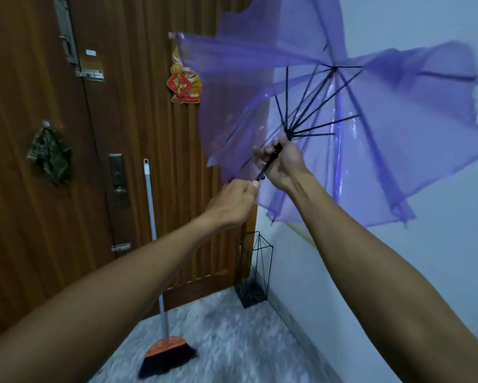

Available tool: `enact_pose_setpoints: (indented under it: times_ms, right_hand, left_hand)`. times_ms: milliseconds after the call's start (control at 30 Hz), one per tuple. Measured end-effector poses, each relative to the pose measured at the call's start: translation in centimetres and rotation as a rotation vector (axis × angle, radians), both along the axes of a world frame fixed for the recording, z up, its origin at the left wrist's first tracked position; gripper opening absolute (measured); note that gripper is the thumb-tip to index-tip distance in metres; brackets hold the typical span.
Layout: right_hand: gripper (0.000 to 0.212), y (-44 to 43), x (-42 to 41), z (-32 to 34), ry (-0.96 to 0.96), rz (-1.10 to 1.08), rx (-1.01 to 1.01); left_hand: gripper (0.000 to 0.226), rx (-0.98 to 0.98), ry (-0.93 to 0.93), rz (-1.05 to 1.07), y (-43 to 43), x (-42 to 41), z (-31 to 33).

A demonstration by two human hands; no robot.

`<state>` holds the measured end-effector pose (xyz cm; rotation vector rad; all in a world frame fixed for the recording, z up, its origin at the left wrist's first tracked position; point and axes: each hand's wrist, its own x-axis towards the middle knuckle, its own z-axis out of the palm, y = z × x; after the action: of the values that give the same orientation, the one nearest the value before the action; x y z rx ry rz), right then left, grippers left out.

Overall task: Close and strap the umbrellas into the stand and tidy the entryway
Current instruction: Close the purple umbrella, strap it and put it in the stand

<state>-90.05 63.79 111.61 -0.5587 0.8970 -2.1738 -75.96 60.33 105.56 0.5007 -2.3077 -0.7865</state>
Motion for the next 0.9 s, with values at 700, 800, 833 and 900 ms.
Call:
enact_pose_setpoints:
  times_ms: [700,800,833,900]
  right_hand:
    - [0.050,-0.8,3.8,-5.7,0.205,0.155,0.275]
    - [0.044,-0.4,4.4,-6.0,0.319,0.114,0.354]
    - [0.037,-0.4,4.7,-6.0,0.315,0.087,0.368]
    - [0.031,-0.5,5.0,-6.3,0.336,0.084,0.416]
  left_hand:
    - [0.042,-0.067,-0.101,0.195,-0.5,0.5,-2.0]
    - [0.041,0.042,-0.033,0.161,-1.7,-0.1,-2.3]
    - [0.040,0.105,0.003,0.154,-2.1,-0.2,-2.0]
    - [0.044,0.214,0.046,0.148,-3.2,-0.5,-1.7]
